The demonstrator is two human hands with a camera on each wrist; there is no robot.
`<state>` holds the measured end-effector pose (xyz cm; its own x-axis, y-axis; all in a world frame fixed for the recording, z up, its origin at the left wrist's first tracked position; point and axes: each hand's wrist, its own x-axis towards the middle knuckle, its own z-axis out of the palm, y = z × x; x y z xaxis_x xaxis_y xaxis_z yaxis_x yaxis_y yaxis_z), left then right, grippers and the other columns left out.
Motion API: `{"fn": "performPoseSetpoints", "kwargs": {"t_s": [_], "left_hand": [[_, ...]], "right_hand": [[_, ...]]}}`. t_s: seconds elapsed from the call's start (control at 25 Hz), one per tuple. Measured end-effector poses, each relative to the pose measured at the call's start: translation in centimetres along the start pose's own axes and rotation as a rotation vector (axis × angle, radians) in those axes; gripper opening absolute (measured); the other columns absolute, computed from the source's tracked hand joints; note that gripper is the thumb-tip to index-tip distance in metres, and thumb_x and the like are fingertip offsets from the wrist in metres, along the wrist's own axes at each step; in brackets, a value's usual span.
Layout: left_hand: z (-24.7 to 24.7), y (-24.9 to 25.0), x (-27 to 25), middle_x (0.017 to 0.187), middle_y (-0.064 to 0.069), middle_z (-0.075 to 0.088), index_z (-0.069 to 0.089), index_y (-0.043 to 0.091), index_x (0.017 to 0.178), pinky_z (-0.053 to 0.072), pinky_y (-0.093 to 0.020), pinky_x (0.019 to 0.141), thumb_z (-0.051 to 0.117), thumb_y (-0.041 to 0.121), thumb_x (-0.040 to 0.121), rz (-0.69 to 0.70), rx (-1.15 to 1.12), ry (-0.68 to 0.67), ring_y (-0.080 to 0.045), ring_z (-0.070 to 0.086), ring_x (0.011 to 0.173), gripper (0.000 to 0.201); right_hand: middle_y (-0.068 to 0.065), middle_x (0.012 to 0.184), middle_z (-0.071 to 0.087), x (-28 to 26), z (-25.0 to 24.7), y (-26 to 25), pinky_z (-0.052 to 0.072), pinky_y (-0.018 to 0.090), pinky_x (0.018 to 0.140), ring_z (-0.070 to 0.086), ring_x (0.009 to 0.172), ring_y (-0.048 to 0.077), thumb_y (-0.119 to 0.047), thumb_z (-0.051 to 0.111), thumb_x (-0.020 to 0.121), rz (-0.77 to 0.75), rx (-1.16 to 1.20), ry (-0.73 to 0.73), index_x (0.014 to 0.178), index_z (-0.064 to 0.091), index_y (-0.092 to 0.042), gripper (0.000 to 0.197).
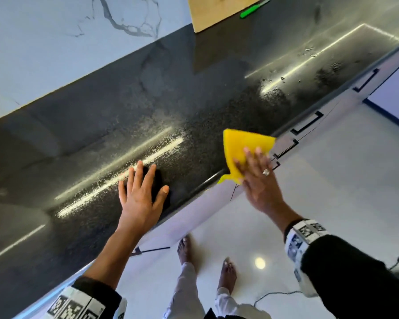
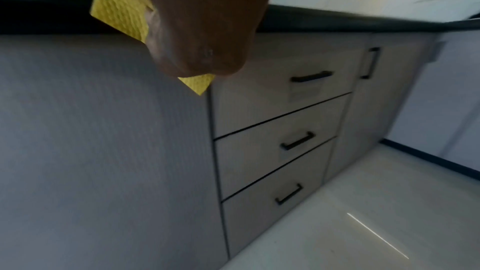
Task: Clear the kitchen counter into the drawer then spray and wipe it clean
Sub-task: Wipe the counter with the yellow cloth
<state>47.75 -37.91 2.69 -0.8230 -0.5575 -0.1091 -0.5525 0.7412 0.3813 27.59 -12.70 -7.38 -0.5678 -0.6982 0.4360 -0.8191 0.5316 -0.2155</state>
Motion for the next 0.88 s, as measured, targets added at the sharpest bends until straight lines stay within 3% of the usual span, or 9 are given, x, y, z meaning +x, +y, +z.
{"fn": "performPoseSetpoints", "kwargs": {"t_s": [0.08, 0.16, 0.24, 0.36, 0.48, 0.64, 0.76, 0.84, 0.88], "left_hand": [[-0.3, 2.3, 1.2, 0.164, 0.001, 0.002, 0.025, 0.031, 0.153, -0.011, -0.043, 0.117, 0.036, 0.060, 0.090, 0.098, 0.008, -0.047, -0.019, -0.007, 0.151, 0.070], [-0.3, 5.2, 3.3, 0.164, 0.002, 0.001, 0.023, 0.032, 0.153, -0.008, -0.044, 0.119, 0.042, 0.056, 0.095, 0.171, 0.015, -0.090, -0.018, -0.008, 0.151, 0.066], [0.1, 8.5, 5.9, 0.164, 0.002, 0.002, 0.021, 0.032, 0.153, -0.004, -0.045, 0.121, 0.046, 0.050, 0.097, 0.216, 0.025, -0.115, -0.019, -0.005, 0.151, 0.064], [0.8, 12.6, 10.2, 0.164, 0.001, 0.004, 0.020, 0.032, 0.154, 0.002, -0.049, 0.121, 0.048, 0.047, 0.097, 0.244, 0.008, -0.164, -0.022, -0.001, 0.151, 0.065], [0.8, 15.0, 13.6, 0.164, 0.001, 0.003, 0.018, 0.032, 0.154, 0.003, -0.048, 0.120, 0.051, 0.046, 0.096, 0.245, 0.040, -0.206, -0.021, -0.001, 0.151, 0.069], [1.4, 17.0, 18.7, 0.164, 0.003, 0.000, 0.013, 0.034, 0.155, 0.001, -0.045, 0.121, 0.052, 0.048, 0.095, 0.237, 0.047, -0.239, -0.018, -0.005, 0.151, 0.073], [2.9, 19.5, 23.9, 0.164, 0.002, 0.000, 0.012, 0.033, 0.155, 0.001, -0.045, 0.121, 0.052, 0.051, 0.094, 0.199, 0.029, -0.266, -0.019, -0.005, 0.151, 0.075], [3.6, 22.1, 28.4, 0.164, -0.001, 0.001, 0.012, 0.030, 0.155, 0.004, -0.047, 0.120, 0.055, 0.051, 0.093, 0.169, 0.019, -0.262, -0.023, -0.002, 0.151, 0.079], [3.5, 23.3, 30.6, 0.164, -0.003, 0.000, 0.010, 0.028, 0.156, 0.005, -0.048, 0.120, 0.058, 0.048, 0.092, 0.134, 0.009, -0.278, -0.024, -0.001, 0.151, 0.083]], "right_hand": [[0.013, 0.164, 0.015, 2.1, -2.5, 4.6, 0.023, 0.061, 0.114, 0.013, 0.150, 0.037, -0.036, 0.027, 0.104, 0.261, 0.102, 0.006, 0.157, 0.018, -0.030, 0.054], [0.016, 0.161, 0.021, 4.5, -4.2, 6.5, 0.022, 0.062, 0.114, 0.019, 0.147, 0.044, -0.038, 0.027, 0.104, 0.456, 0.155, -0.027, 0.152, 0.034, -0.025, 0.051], [0.018, 0.159, 0.027, 5.9, -4.1, 4.9, 0.022, 0.062, 0.114, 0.021, 0.145, 0.048, -0.041, 0.026, 0.103, 0.372, 0.128, -0.095, 0.148, 0.044, -0.023, 0.051], [0.008, 0.163, 0.019, 5.2, -3.3, 1.2, 0.009, 0.052, 0.121, 0.009, 0.151, 0.036, -0.044, 0.023, 0.104, 0.020, 0.069, -0.267, 0.152, 0.033, -0.032, 0.050], [0.002, 0.164, 0.015, 6.7, -5.3, 5.2, 0.007, 0.044, 0.121, 0.008, 0.152, 0.030, -0.043, 0.027, 0.104, -0.091, 0.070, -0.352, 0.154, 0.023, -0.037, 0.051], [0.006, 0.164, 0.014, 11.4, -6.6, 17.9, 0.011, 0.050, 0.121, 0.011, 0.151, 0.034, -0.058, 0.013, 0.094, 0.263, -0.002, -0.355, 0.154, 0.024, -0.033, 0.066], [0.009, 0.166, 0.004, 17.8, -7.4, 24.8, 0.006, 0.049, 0.121, 0.004, 0.151, 0.037, -0.051, 0.021, 0.102, 0.629, -0.070, -0.437, 0.156, 0.015, -0.036, 0.056], [0.014, 0.165, -0.004, 21.8, -6.1, 24.1, 0.005, 0.052, 0.121, -0.001, 0.150, 0.041, -0.041, 0.026, 0.105, 0.632, -0.107, -0.539, 0.157, 0.008, -0.034, 0.055], [0.016, 0.164, -0.007, 22.7, -5.1, 22.0, 0.004, 0.053, 0.121, -0.004, 0.149, 0.043, -0.038, 0.028, 0.106, 0.511, -0.114, -0.585, 0.157, 0.006, -0.033, 0.056]]}}
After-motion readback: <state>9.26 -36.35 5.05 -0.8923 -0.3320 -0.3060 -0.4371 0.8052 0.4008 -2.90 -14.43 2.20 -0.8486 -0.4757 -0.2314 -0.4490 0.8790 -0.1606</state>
